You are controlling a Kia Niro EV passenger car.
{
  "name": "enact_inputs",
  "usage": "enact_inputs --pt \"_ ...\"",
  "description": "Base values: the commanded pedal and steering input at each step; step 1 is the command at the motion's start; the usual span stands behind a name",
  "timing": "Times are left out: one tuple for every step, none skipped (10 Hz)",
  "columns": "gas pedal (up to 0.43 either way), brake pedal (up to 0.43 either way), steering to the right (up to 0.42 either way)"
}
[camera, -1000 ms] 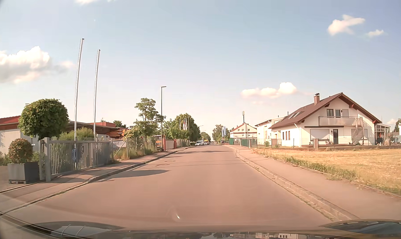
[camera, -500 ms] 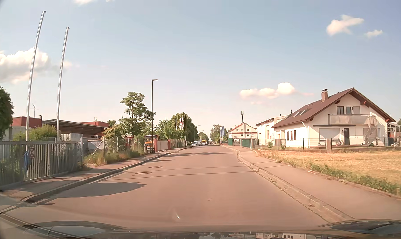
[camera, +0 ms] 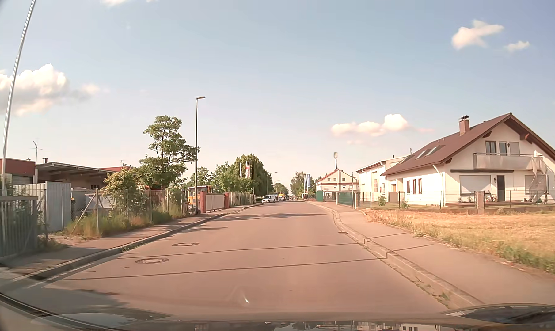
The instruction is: Follow the waypoints while adhering to traffic rules and regulations
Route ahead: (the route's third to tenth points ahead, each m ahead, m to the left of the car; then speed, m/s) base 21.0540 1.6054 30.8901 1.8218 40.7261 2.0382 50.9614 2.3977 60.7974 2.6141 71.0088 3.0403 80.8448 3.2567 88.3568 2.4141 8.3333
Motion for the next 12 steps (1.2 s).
enact_inputs --pt "0.157 0.012 -0.01" --pt "0.169 0.018 -0.009" --pt "0.169 0.012 -0.009" --pt "0.169 0.012 -0.008" --pt "0.169 0.012 -0.006" --pt "0.169 0.012 -0.003" --pt "0.169 0.012 0.0" --pt "0.169 0.012 0.002" --pt "0.169 0.012 0.003" --pt "0.157 0.012 0.003" --pt "0.118 0.012 0.004" --pt "0.118 0.012 0.007"
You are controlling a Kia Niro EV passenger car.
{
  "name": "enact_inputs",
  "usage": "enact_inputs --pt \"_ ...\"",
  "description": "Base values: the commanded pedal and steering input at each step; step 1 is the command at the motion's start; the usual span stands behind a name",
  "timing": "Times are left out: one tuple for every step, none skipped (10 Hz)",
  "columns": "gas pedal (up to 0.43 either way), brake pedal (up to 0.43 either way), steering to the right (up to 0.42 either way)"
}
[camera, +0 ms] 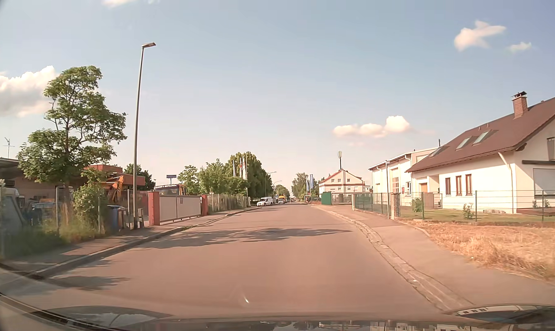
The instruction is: Follow the waypoints while adhering to traffic rules and regulations
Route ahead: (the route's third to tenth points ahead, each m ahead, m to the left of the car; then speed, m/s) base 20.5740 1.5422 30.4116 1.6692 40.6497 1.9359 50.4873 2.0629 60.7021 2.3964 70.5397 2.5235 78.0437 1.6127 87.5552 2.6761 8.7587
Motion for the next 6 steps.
enact_inputs --pt "0.118 0.012 0.008" --pt "0.11 0.018 0.008" --pt "0.079 0.012 0.008" --pt "0.047 0.012 0.008" --pt "0.047 0.012 0.008" --pt "0.047 0.012 0.008"
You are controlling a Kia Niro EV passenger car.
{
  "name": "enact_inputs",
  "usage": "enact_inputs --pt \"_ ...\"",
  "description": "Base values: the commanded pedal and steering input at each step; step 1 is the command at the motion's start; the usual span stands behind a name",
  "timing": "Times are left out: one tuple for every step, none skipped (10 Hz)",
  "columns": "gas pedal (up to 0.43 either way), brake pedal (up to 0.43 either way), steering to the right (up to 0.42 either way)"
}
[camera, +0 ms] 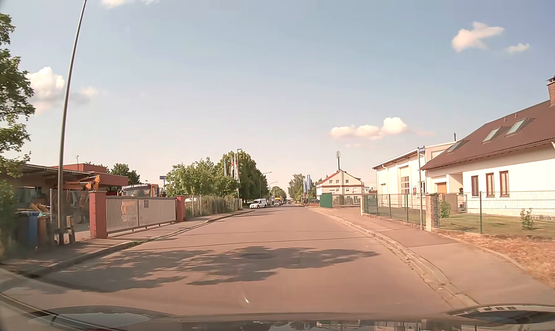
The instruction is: Follow the waypoints while adhering to traffic rules and regulations
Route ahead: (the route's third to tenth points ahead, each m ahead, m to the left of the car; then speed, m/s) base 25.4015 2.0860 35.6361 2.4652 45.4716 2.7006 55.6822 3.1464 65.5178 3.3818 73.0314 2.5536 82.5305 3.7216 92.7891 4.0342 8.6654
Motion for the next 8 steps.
enact_inputs --pt "0.047 0.012 0.008" --pt "0.047 0.012 0.009" --pt "0.047 0.012 0.01" --pt "0.047 0.012 0.01" --pt "0.047 0.012 0.011" --pt "0.047 0.012 0.011" --pt "0.047 0.012 0.01" --pt "0.047 0.012 0.009"
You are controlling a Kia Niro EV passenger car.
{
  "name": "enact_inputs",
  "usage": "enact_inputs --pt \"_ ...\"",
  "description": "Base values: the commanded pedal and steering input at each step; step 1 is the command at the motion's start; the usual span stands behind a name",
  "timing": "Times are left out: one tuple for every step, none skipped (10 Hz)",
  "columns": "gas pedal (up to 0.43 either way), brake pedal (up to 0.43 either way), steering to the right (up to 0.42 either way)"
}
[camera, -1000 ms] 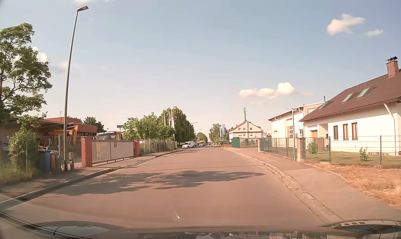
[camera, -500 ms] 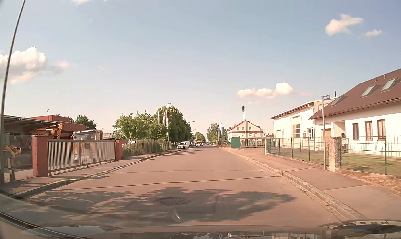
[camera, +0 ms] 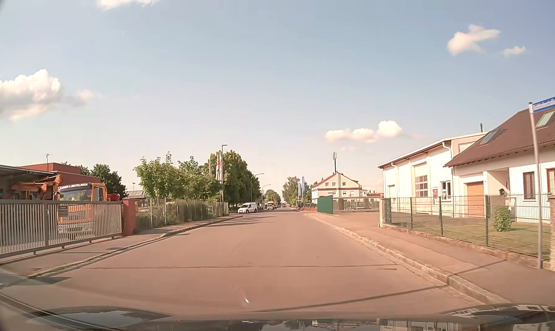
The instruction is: Follow the waypoints while adhering to traffic rules and regulations
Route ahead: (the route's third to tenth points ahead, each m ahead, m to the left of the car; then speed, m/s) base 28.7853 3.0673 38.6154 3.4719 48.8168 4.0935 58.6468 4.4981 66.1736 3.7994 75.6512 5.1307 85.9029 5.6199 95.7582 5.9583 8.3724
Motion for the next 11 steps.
enact_inputs --pt "0.047 0.012 0.009" --pt "0.047 0.012 0.008" --pt "0.047 0.012 0.002" --pt "0.047 0.012 -0.001" --pt "0.047 0.012 0.0" --pt "0.047 0.012 -0.003" --pt "0.047 0.012 -0.008" --pt "0.047 0.018 -0.011" --pt "0.028 0.012 -0.012" --pt "0.039 0.012 -0.009" --pt "0.039 0.012 -0.007"
